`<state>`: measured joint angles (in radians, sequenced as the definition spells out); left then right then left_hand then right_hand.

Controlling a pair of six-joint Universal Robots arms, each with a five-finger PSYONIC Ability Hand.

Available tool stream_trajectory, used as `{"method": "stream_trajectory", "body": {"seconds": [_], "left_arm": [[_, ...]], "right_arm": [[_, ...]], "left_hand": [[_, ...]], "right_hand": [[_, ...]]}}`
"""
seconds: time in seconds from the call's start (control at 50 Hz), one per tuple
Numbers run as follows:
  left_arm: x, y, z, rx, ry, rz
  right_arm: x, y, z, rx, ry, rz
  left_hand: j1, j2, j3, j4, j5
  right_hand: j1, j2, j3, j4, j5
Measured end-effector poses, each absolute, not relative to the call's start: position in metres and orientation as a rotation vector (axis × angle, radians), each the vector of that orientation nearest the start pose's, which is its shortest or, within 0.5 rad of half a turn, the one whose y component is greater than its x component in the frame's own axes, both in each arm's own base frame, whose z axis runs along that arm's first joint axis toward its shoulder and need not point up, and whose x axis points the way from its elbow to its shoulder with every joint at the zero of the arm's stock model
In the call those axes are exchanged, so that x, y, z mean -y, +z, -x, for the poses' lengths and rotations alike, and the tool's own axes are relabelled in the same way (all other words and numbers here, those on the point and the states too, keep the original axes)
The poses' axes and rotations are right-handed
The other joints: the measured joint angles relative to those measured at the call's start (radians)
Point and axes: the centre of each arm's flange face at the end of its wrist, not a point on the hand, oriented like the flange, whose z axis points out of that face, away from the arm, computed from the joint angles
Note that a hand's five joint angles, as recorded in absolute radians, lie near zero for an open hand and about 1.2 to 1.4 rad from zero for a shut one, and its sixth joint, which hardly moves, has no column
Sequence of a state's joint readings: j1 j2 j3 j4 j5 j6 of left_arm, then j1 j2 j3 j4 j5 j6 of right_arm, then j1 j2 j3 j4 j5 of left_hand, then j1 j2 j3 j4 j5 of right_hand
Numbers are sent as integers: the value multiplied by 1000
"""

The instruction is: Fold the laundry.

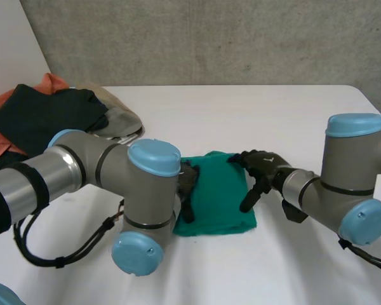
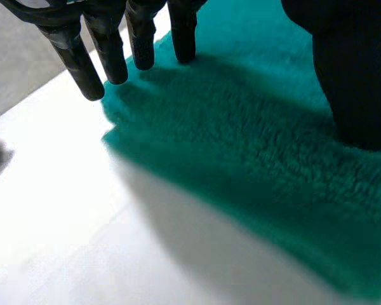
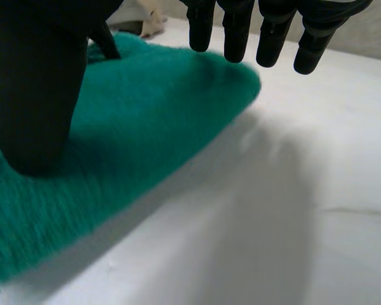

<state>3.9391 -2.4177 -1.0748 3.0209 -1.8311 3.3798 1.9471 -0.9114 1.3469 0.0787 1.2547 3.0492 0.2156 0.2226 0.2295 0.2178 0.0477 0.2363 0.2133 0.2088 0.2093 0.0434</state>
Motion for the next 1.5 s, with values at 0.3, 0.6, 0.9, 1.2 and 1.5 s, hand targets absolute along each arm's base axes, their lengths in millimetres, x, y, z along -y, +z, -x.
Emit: {"method": "stream_trajectory", "body": {"seconds": [0.3,0.6,0.9,1.2,1.5], "left_arm": [[217,136,364,-2346,-1676,-1183],[202,228,348,-2249,-2108,-1140],[189,215,338,-2375,-2125,-1329],[189,214,338,-2379,-2128,-1317],[193,231,346,-2337,-2225,-1299]], "right_arm": [[282,146,-294,-2270,-1493,1042],[248,176,-263,-2238,-1629,716],[229,124,-268,-2236,-1296,474],[247,110,-284,-2164,-1350,486],[346,146,-276,-2089,-1762,364]], "left_hand": [[-3,0,0,-1,-1],[-3,0,0,-1,-1],[-3,0,0,-1,-1],[-3,0,0,-1,-1],[-3,0,0,-1,-1]], "right_hand": [[0,0,0,0,0],[0,0,0,0,0],[10,60,65,64,61],[770,900,892,949,886],[771,923,931,986,909]]}}
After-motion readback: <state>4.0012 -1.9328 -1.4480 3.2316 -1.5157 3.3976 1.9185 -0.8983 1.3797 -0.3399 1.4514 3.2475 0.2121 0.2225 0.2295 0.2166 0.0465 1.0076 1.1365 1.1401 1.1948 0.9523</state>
